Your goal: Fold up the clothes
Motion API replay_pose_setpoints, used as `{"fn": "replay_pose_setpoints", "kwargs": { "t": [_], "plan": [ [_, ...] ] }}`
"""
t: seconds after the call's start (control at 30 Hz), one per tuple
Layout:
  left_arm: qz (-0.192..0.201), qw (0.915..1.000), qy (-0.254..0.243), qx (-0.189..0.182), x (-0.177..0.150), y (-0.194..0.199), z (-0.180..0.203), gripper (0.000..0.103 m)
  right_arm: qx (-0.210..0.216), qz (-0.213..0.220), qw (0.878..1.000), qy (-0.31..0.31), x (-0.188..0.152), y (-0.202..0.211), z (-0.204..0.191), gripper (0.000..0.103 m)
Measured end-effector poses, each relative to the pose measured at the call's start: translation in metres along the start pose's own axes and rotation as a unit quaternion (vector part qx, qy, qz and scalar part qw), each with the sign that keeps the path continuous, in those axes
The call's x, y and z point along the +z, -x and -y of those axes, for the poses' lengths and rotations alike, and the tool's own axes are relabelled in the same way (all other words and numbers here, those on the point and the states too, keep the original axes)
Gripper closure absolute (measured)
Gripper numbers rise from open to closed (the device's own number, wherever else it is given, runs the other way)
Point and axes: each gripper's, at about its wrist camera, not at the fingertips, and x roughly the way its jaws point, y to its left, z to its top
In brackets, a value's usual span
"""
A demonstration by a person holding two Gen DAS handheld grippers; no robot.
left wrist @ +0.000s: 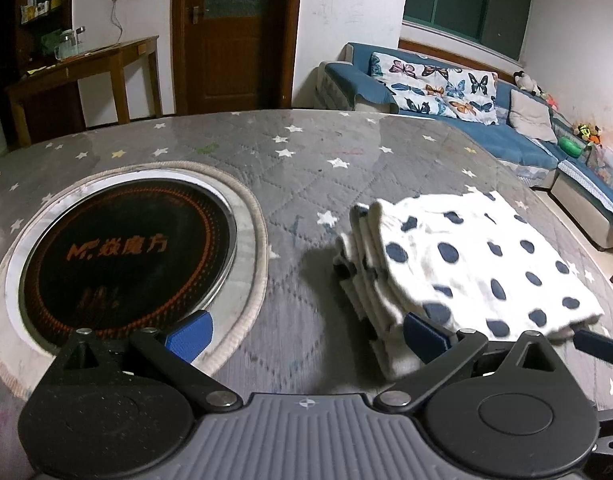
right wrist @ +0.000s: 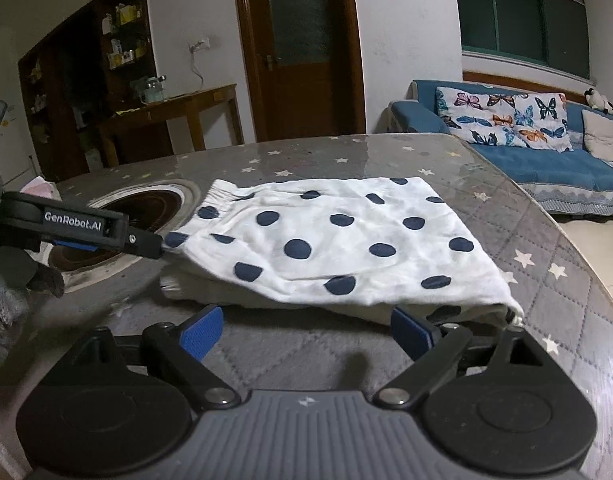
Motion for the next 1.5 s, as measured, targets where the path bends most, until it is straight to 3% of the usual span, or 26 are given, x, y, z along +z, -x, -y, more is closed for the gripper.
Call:
{"fn": "replay_pose_setpoints", "kwargs": {
  "t": [1.03, 1.5],
  "plan": [
    [0.049, 0.9987, -0.002, -0.012, -0.053, 0.07, 0.013, 0.0, 0.0, 0.03, 0.999, -0.015, -0.029, 0.043, -0.024, 0.004],
    [0.067, 0.9969, -0.016, -0.038, -0.051, 0.07, -0.007, 0.0, -0.039, 0.018, 0.999, -0.027, -0.023, 0.046, -0.046, 0.004]
  ]
}}
